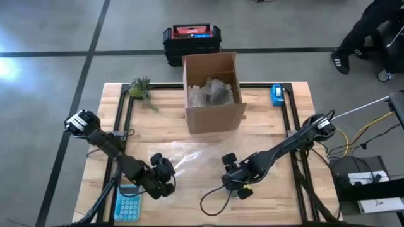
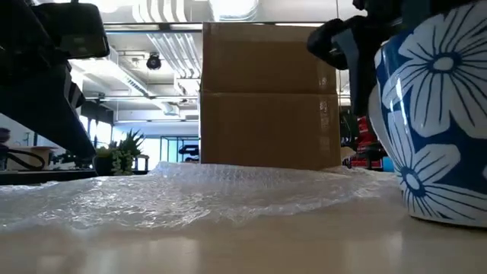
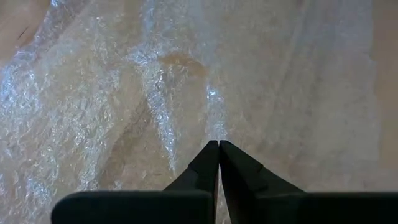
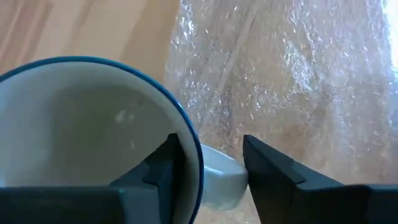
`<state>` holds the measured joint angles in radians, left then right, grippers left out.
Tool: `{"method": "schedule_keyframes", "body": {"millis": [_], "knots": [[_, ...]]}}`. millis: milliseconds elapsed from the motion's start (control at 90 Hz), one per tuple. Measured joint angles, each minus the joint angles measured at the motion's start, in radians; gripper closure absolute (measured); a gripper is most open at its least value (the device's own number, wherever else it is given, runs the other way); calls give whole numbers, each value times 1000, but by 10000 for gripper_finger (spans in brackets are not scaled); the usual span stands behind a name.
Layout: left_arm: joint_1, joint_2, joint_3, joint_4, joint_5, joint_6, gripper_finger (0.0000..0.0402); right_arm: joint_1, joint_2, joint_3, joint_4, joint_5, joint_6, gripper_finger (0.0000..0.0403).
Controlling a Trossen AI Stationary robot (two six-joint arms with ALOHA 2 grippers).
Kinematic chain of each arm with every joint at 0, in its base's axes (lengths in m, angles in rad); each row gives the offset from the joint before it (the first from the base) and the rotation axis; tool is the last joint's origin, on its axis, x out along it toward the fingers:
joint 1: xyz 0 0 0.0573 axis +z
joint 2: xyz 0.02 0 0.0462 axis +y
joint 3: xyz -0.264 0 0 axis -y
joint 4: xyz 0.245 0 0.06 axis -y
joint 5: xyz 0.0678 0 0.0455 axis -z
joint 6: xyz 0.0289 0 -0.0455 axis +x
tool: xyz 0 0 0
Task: Wrap mug
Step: Wrap the white mug with the bubble wrap
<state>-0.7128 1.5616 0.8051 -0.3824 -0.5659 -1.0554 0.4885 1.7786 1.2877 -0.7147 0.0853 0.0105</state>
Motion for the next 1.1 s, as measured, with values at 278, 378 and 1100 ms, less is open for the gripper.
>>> {"method": "schedule_keyframes", "body": {"millis": [278, 378, 1100], "knots": [[0, 0, 0, 2, 0, 0, 402, 0, -2, 13, -13, 2, -3, 274], [0, 0, 0, 2, 0, 0, 402, 0, -1, 15, -11, 13, 15, 245], [0, 0, -2, 6, 0, 0, 402, 11, 18, 71, -35, 2, -128, 254]]}}
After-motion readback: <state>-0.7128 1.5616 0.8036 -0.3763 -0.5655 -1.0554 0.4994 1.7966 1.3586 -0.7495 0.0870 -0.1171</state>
